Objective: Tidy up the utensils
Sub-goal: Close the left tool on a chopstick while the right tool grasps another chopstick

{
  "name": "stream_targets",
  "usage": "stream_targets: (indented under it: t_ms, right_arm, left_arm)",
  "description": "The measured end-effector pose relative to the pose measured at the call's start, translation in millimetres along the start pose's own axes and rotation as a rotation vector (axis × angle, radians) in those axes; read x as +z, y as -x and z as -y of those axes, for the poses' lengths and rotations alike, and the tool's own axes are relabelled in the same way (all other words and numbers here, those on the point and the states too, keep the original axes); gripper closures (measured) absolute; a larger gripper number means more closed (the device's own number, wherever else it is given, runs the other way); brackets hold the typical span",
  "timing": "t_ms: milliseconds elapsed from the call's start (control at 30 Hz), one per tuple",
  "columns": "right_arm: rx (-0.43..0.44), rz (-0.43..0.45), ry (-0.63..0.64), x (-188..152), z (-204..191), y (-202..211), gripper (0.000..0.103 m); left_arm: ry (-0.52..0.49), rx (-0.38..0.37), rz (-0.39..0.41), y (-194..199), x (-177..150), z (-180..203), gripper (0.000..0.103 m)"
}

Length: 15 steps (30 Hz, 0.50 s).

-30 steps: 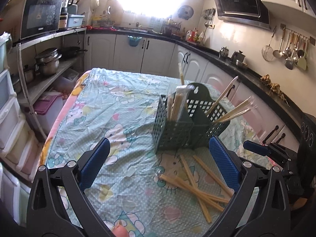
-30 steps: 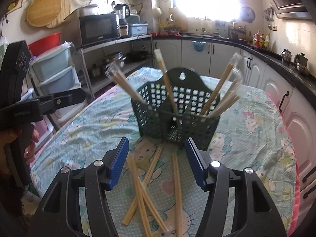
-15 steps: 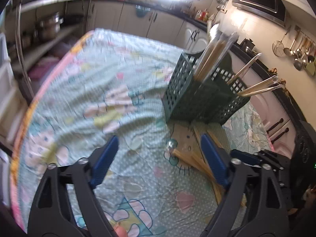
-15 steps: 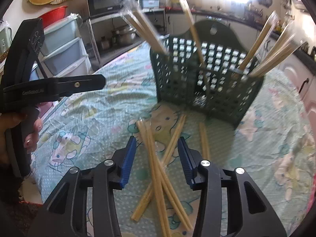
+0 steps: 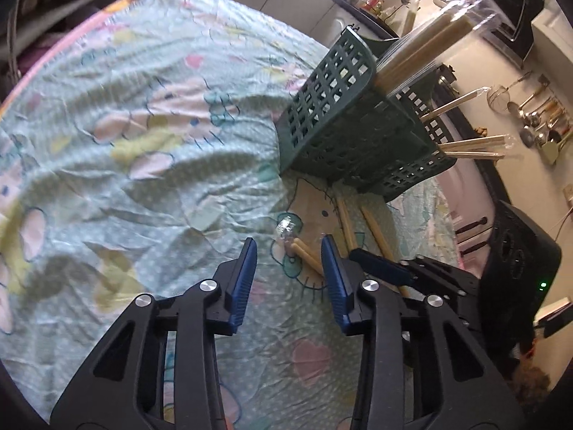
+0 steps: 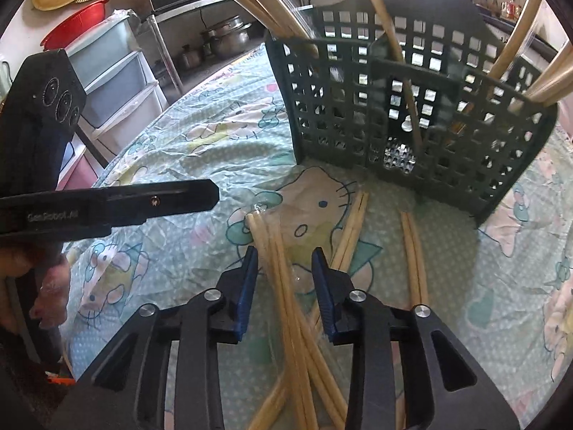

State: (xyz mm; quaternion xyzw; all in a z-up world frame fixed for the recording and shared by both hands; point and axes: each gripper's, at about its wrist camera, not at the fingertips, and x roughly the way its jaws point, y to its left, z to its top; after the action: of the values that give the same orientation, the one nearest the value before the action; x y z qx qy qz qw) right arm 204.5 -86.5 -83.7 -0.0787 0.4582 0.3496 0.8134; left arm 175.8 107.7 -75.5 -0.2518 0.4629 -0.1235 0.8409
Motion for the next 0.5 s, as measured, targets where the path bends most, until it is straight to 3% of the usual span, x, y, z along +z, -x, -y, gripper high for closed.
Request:
stream_targets:
  t_ms: [133, 500]
  right_arm:
    - [0.048, -0.012, -0.027, 3, 6, -4, 0.092]
    - [-0.011, 0.045, -0.071, 3, 32, 22, 0.097]
  left_arm:
    - [0.043, -0.060, -0.044, -13, 1, -3, 0.074]
    - [0.091, -0.038, -0.074, -35, 10, -5, 0.075]
